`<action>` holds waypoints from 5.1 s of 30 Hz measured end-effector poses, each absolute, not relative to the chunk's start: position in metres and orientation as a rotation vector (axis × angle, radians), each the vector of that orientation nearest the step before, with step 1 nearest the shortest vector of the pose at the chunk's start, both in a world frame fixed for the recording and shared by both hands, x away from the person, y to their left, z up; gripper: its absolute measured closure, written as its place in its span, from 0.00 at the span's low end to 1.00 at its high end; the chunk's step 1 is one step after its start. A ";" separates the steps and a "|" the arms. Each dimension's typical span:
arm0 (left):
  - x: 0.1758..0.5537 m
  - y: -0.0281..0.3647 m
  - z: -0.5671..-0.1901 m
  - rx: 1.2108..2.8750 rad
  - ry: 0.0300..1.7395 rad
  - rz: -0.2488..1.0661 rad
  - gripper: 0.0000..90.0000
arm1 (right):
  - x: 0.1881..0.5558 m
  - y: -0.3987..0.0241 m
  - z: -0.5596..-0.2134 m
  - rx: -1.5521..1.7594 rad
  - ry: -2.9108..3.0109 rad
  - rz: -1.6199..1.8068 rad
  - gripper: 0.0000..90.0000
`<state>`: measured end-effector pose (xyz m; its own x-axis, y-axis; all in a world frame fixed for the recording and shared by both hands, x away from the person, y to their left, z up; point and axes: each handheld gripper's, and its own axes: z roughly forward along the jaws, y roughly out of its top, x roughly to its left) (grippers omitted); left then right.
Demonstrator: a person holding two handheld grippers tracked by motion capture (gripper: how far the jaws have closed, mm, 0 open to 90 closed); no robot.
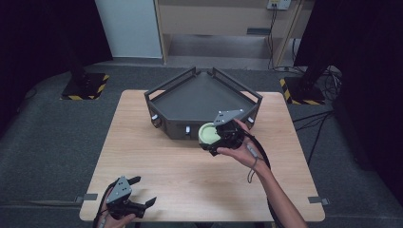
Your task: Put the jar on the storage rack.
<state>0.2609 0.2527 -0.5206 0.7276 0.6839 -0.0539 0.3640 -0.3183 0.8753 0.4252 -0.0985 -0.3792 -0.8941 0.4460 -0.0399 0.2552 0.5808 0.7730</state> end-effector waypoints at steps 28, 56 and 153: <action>0.261 0.252 -0.521 1.937 0.800 0.401 0.02 | 0.459 -0.091 -0.350 0.729 2.541 1.178 0.12; 0.260 0.250 -0.521 1.951 0.786 0.396 0.02 | 0.505 -0.077 -0.341 0.891 2.444 1.136 0.12; 0.260 0.248 -0.521 1.959 0.764 0.377 0.02 | 0.553 -0.062 -0.382 1.129 2.181 1.143 0.03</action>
